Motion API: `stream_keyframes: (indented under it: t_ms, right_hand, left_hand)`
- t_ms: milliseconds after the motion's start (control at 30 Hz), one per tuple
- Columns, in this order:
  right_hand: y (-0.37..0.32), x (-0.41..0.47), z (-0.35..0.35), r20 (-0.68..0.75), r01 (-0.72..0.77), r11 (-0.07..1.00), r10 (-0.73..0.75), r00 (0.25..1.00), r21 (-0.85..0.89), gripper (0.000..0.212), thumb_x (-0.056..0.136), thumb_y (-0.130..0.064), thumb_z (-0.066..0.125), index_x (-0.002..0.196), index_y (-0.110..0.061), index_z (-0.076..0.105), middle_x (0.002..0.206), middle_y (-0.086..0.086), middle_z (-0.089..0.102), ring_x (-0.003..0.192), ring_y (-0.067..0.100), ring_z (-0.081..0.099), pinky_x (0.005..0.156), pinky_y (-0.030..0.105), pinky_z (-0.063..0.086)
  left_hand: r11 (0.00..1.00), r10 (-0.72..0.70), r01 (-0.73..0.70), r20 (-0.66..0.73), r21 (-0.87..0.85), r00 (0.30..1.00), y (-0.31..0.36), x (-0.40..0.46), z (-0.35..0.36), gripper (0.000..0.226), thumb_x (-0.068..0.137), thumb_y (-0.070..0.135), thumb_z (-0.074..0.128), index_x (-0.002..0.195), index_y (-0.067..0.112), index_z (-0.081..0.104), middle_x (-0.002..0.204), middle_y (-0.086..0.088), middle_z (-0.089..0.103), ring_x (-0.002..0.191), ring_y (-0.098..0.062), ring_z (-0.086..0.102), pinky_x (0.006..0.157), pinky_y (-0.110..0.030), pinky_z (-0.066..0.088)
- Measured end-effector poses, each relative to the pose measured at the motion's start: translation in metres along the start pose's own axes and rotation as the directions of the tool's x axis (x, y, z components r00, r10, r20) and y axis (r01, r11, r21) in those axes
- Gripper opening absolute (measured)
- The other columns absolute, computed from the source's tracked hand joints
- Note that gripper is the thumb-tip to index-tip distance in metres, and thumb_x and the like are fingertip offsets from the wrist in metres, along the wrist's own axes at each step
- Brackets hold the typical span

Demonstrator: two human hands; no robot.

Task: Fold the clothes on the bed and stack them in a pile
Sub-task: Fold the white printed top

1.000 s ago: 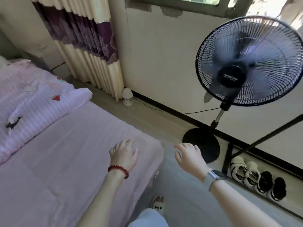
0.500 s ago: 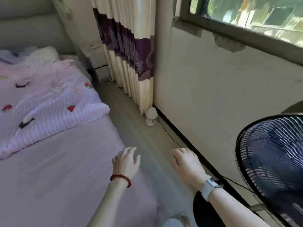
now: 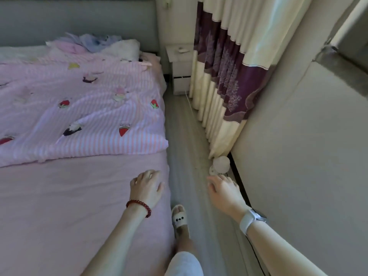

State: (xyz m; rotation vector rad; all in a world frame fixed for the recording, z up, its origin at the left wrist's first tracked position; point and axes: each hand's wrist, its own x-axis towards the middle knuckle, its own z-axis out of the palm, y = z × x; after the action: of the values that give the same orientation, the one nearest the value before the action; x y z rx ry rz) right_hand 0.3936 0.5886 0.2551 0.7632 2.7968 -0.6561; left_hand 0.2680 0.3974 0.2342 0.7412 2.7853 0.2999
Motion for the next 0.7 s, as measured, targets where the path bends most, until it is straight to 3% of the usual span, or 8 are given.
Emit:
stream_keyframes:
  t_ms: [133,267,500,700]
  right_hand:
    - [-0.038,0.131,-0.026,0.06,0.078,0.997,-0.078,0.995,0.011,0.024,0.096,-0.023,0.035,0.11,-0.02,0.054,0.12,0.004,0.055,0.119,0.027,0.045,0.097,0.035,0.034]
    - [-0.081,0.249,-0.058,0.06,0.185,0.983,-0.183,0.981,-0.021,0.038,0.096,-0.029,0.038,0.133,-0.026,0.047,0.133,0.001,0.049,0.126,0.023,0.038,0.105,0.034,0.027]
    - [-0.125,0.425,-0.101,0.025,0.316,0.949,-0.316,0.948,0.011,0.038,0.094,-0.028,0.043,0.131,-0.024,0.05,0.134,0.0,0.051,0.124,0.023,0.042,0.103,0.032,0.03]
    - [-0.161,0.615,-0.13,0.021,0.472,0.881,-0.473,0.881,0.028,0.034,0.094,-0.024,0.047,0.125,-0.014,0.055,0.129,0.006,0.055,0.121,0.025,0.046,0.1,0.03,0.033]
  left_hand:
    - [0.996,-0.086,0.083,-0.081,-0.039,0.993,-0.017,0.108,-0.042,0.039,0.093,0.032,0.044,0.131,0.023,0.047,0.135,0.004,0.046,0.124,-0.019,0.041,0.1,-0.033,0.028]
    - [0.985,-0.174,0.171,-0.145,-0.03,0.974,-0.041,0.206,-0.098,0.04,0.094,0.033,0.043,0.133,0.024,0.046,0.137,0.006,0.046,0.127,-0.018,0.039,0.103,-0.034,0.026]
    - [0.956,-0.294,0.293,-0.098,-0.021,0.951,-0.074,0.355,-0.145,0.043,0.096,0.036,0.038,0.138,0.025,0.04,0.142,0.004,0.039,0.13,-0.018,0.036,0.106,-0.036,0.026]
    - [0.928,-0.373,0.364,-0.15,-0.081,0.916,-0.094,0.524,-0.171,0.043,0.096,0.038,0.039,0.137,0.025,0.039,0.142,0.001,0.039,0.129,-0.023,0.037,0.105,-0.042,0.028]
